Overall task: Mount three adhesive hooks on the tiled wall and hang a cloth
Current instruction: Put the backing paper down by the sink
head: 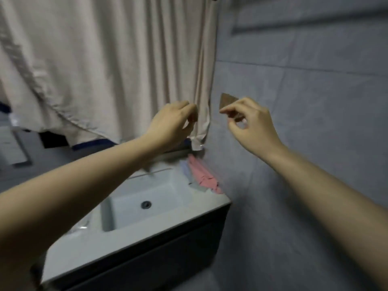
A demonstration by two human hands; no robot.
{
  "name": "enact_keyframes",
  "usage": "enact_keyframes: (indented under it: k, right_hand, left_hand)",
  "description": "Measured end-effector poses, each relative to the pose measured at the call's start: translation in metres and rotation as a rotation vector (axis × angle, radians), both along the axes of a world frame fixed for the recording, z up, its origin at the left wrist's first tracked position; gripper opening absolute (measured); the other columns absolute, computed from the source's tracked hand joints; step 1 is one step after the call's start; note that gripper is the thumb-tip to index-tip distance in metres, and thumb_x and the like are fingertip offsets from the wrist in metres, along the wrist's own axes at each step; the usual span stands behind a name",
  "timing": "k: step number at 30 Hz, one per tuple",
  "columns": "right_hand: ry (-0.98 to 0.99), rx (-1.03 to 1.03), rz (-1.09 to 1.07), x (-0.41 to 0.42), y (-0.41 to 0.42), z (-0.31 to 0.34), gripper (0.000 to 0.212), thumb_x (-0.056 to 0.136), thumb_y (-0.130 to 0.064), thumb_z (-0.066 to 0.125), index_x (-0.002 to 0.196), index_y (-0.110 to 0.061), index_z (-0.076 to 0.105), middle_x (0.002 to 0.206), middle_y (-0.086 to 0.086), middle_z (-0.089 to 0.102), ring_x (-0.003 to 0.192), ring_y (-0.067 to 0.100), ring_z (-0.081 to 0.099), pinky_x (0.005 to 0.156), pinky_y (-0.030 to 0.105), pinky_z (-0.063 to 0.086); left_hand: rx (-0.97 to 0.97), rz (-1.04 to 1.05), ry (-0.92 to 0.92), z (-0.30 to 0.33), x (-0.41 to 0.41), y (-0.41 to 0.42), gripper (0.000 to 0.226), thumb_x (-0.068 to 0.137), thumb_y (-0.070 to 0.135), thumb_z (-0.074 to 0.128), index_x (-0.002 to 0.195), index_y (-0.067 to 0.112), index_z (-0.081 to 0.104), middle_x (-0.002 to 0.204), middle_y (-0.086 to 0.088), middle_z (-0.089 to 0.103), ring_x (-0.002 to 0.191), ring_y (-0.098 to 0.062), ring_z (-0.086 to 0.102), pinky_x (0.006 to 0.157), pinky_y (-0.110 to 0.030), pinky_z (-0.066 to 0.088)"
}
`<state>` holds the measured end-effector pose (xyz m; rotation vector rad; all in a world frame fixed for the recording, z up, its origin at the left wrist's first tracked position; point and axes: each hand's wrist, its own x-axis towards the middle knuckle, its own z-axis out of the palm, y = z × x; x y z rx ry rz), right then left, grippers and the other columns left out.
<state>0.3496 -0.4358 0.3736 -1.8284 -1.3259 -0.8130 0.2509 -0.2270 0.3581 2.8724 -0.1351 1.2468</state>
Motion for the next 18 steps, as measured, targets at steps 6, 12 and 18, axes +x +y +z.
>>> enact_keyframes:
  k: [6,12,18]
  right_hand:
    - [0.203,-0.077,0.138,-0.022,0.117,-0.042,0.026,0.085,-0.002,0.060,0.103,-0.013,0.075,0.099,0.006,0.064,0.087,0.010,0.062,0.082,0.020,0.052]
    - [0.352,-0.284,0.223,-0.052,0.230,-0.101,0.028,0.082,-0.002,0.061,0.101,-0.015,0.077,0.097,0.005,0.066,0.078,0.013,0.063,0.074,0.000,0.039]
    - [0.321,-0.465,0.320,-0.080,0.310,-0.146,0.030,0.079,-0.002,0.064,0.101,-0.018,0.078,0.095,0.003,0.064,0.087,0.018,0.064,0.081,0.020,0.049]
  left_hand:
    - [-0.030,0.206,0.058,-0.033,-0.073,0.108,0.005,0.085,0.012,0.064,0.088,0.015,0.064,0.087,-0.003,0.060,0.078,-0.026,0.057,0.066,-0.039,0.046]
    - [-0.307,0.362,0.155,-0.094,-0.132,0.202,0.012,0.075,0.006,0.071,0.080,0.015,0.063,0.079,0.002,0.051,0.075,-0.024,0.055,0.064,-0.031,0.036]
    - [-0.522,0.454,0.254,-0.150,-0.180,0.264,0.011,0.076,0.004,0.071,0.079,0.012,0.065,0.079,-0.003,0.060,0.069,-0.020,0.056,0.064,-0.022,0.031]
